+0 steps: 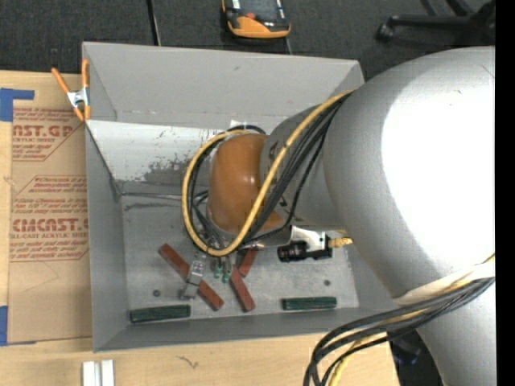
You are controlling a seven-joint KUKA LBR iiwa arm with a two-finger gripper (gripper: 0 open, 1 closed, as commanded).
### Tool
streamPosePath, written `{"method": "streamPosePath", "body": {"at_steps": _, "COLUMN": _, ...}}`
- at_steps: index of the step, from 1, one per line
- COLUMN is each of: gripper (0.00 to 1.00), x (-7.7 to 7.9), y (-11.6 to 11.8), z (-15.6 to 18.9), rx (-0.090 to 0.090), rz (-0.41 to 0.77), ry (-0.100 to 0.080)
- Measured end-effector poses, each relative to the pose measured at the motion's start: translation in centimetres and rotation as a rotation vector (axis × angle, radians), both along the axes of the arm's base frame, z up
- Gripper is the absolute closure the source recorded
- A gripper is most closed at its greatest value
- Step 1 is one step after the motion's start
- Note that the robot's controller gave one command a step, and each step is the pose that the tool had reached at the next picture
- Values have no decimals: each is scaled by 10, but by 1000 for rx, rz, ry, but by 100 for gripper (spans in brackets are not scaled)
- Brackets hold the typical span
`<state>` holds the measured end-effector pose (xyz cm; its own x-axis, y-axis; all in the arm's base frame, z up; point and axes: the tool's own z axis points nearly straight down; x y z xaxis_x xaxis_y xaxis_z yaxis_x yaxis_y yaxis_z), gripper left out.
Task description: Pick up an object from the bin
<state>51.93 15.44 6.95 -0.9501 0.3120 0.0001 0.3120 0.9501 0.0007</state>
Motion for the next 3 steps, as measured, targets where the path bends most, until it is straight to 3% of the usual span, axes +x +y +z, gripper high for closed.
{"method": "streamPosePath", "body": {"at_steps": 1, "gripper": 0, "x": -9, "y": 11, "z": -3, "rx": -1, "rz": 155, "ry": -5}}
{"method": "streamPosePath", "body": {"at_steps": 2, "gripper": 100, "x": 0, "y": 1, "z": 0, "rx": 0, "rz": 1, "ry": 0}}
{"method": "streamPosePath", "body": {"at_steps": 3, "gripper": 100, "x": 0, "y": 1, "z": 0, "rx": 0, "rz": 1, "ry": 0}}
